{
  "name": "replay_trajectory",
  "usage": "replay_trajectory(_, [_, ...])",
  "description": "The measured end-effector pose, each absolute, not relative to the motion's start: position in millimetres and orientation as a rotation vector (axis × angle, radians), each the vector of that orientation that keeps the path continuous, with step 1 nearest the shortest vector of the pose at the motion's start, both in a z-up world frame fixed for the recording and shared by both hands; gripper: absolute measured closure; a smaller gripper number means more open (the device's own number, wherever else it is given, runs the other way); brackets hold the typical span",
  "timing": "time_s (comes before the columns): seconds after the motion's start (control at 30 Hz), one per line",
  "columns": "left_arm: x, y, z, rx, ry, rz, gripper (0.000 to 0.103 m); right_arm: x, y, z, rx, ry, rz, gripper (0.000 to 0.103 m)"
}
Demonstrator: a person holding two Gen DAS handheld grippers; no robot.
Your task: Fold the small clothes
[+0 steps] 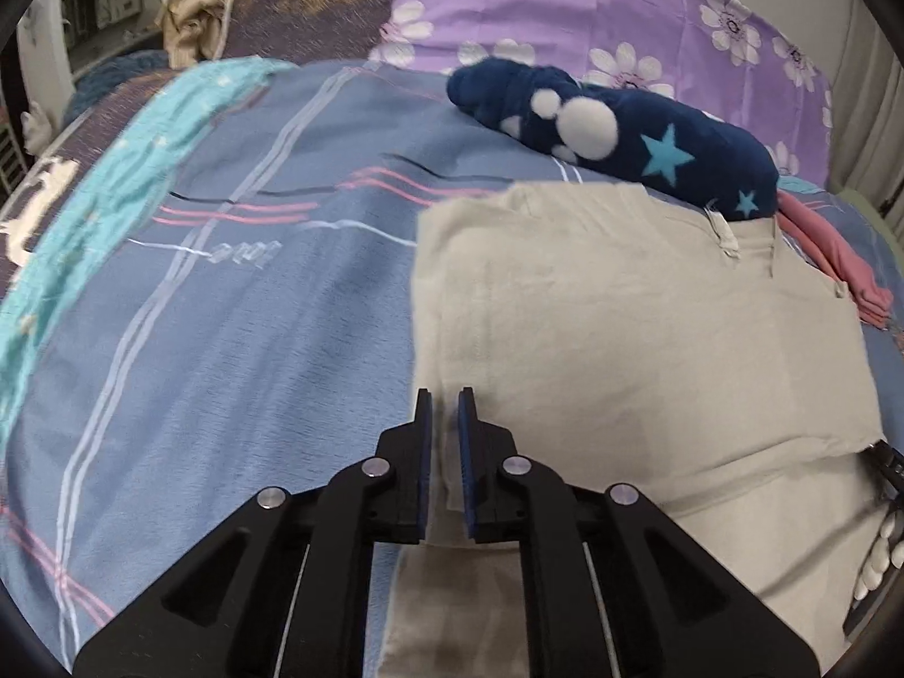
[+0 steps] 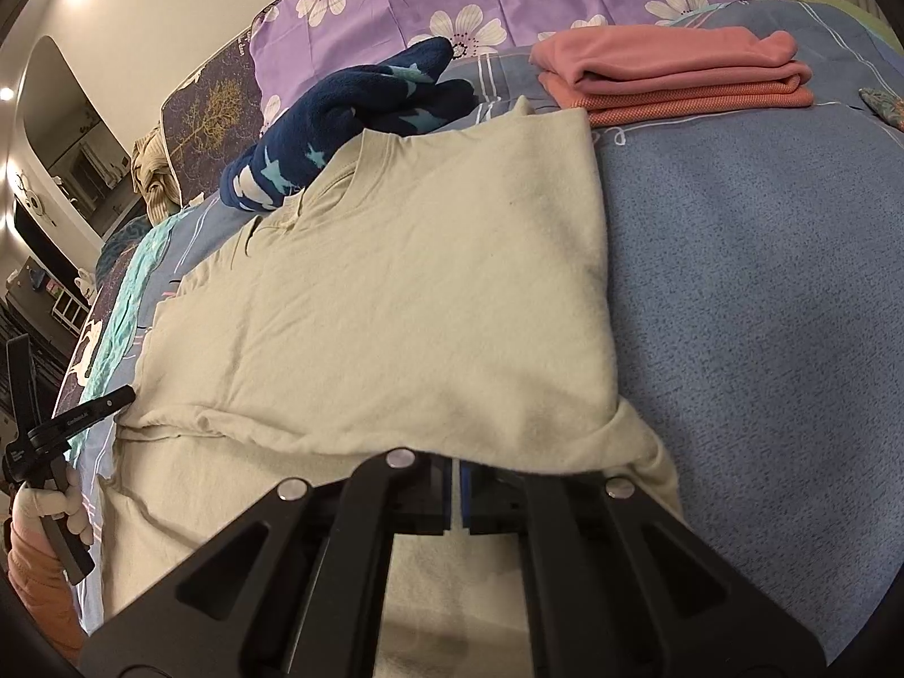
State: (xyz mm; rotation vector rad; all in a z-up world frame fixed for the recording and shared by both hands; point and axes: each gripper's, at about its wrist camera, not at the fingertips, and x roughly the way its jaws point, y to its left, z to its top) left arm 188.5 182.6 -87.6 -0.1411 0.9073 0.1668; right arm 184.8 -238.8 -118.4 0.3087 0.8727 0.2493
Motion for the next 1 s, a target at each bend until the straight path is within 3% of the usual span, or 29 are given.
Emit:
replay_trajectory(0.1, [186, 172, -70, -0.175, 0.835, 0.108, 0.091, 184, -237, -118, 0.293, 0.873, 0.244, 0.101])
replay_trajectory(0.17, [191, 161, -69, -0.182, 0.828, 0.046, 0.078, 184, -234, -117, 0.28, 0.873, 0.241, 0.1])
replay_trajectory(0.2, [197, 154, -75, -0.177, 0.848, 0.026, 0.066, 184, -234, -116, 0.276, 0.875, 0.241, 0.1])
replay_trajectory(0.27, [212, 143, -101, -0.155, 0.935, 0.019, 0.065, 181, -235, -115, 0.277, 0.887, 0.25, 0.097])
replay_trajectory(0.33, [211, 132, -114, -0.081, 0.87, 0.039, 0.061, 175, -239, -112, 0.293, 0.911, 0.271, 0.093])
replay_trajectory(0.43, [208, 128, -112, -0.05, 0.865, 0.06, 0.061, 159, -258, -97, 0.33, 0.921, 0.348, 0.084])
replay_trajectory(0.53, [205, 130, -112, -0.059, 0.861, 0.056, 0.061, 155, -294, -71, 0.421, 0.849, 0.375, 0.082])
replay_trajectory(0.67, [206, 128, -112, -0.046, 0.857, 0.063, 0.061, 193, -340, -49, 0.526, 0.795, 0.319, 0.07])
replay_trajectory(0.83, [207, 126, -113, -0.041, 0.853, 0.066, 0.061, 270, -356, -76, 0.684, 0.902, 0.308, 0.069])
replay_trajectory(1.0, [207, 125, -114, -0.037, 0.854, 0.068, 0.06, 320, -343, -96, 0.778, 0.974, 0.324, 0.06])
